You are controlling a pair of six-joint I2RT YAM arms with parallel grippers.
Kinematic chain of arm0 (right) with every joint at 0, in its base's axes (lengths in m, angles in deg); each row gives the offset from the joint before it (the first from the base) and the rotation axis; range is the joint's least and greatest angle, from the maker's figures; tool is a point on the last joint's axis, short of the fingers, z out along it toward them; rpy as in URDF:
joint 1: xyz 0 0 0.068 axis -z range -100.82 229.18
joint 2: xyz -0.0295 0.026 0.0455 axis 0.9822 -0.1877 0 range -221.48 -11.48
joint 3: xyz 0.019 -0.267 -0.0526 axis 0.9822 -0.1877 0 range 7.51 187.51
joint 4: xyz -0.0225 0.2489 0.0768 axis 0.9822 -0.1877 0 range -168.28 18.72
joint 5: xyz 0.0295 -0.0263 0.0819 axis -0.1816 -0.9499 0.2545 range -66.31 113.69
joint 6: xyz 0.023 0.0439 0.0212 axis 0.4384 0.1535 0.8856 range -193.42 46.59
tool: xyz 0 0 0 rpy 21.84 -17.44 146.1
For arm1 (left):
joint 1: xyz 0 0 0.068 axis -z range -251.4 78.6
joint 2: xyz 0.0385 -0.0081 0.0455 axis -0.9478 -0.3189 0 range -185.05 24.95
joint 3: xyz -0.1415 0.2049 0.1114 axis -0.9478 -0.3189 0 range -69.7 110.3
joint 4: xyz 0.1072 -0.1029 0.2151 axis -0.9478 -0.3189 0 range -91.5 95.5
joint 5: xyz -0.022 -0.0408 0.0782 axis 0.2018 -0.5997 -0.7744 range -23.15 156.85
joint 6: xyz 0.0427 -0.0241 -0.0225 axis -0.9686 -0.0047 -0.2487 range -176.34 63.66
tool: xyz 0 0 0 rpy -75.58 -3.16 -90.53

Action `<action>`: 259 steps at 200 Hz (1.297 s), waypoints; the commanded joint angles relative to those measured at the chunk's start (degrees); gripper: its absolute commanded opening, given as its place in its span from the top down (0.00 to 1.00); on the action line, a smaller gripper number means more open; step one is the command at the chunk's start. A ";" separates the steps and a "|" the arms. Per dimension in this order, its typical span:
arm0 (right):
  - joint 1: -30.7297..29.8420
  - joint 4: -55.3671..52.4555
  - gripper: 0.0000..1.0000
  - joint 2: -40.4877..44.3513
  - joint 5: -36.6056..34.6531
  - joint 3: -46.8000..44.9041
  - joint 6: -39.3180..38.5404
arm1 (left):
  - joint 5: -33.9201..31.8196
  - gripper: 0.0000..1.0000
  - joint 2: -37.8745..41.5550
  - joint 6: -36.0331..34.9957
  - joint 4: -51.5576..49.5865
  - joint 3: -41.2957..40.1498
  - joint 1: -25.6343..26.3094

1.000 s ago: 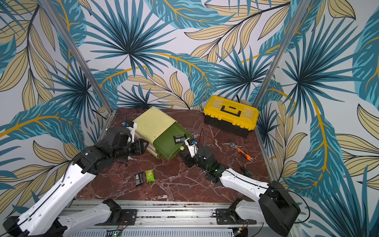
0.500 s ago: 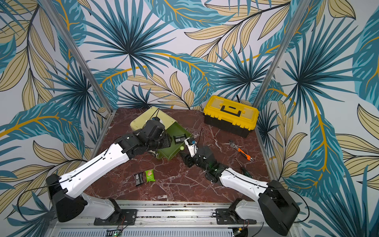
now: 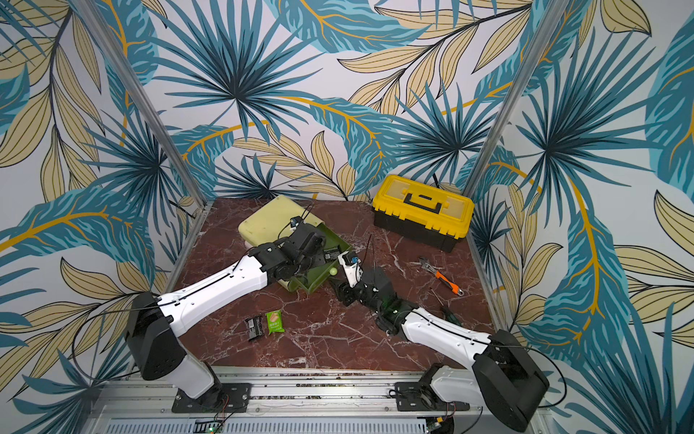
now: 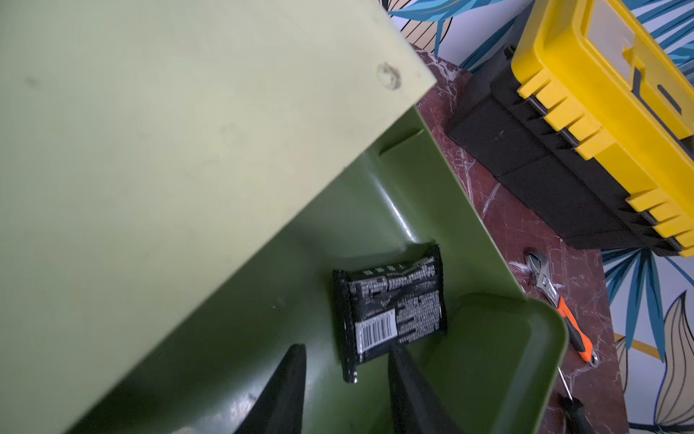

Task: Take the cookies out of the drawer
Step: Pick up the cookie from the drawer.

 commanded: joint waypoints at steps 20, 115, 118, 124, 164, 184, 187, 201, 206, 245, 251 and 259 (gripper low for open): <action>-0.23 1.55 0.43 0.87 -0.73 -1.26 0.44 | -4.61 0.60 -1.62 0.51 5.33 0.77 -0.43; -0.19 2.06 0.43 0.60 -0.99 -1.16 0.26 | -3.32 0.67 -5.05 2.00 6.13 0.56 -1.77; -0.18 2.06 0.42 0.60 -0.99 -1.15 0.31 | -3.32 0.67 -5.16 1.95 5.88 0.71 -1.76; -0.20 2.06 0.42 0.60 -0.99 -1.15 0.24 | -3.26 0.67 -5.34 2.00 5.21 1.00 -1.76; -0.18 2.31 0.43 0.43 -0.95 -1.16 0.08 | -2.42 0.64 -6.07 2.38 4.26 1.55 -1.75; -0.22 2.37 0.42 0.50 -0.91 -1.06 0.06 | -1.53 0.65 -6.80 2.57 4.43 1.74 -2.09; -0.18 2.36 0.43 0.51 -0.90 -1.09 0.12 | -1.42 0.65 -6.79 2.48 4.58 1.74 -2.18; -0.20 2.33 0.42 0.65 -0.94 -0.98 0.06 | -1.30 0.70 -7.04 2.40 4.98 1.87 -2.36; -0.18 2.26 0.42 0.69 -0.97 -0.98 0.07 | -1.33 0.73 -7.06 2.32 4.98 1.98 -2.45; -0.18 2.06 0.43 0.87 -0.86 -1.15 0.15 | -1.43 0.92 -6.71 2.13 5.17 2.70 -2.63; -0.22 2.06 0.43 0.87 -0.95 -1.22 0.20 | -1.34 0.95 -6.53 2.16 5.20 2.79 -2.63; -0.23 2.06 0.42 0.87 -0.91 -1.24 0.15 | -1.23 0.99 -6.20 2.31 5.33 2.88 -2.63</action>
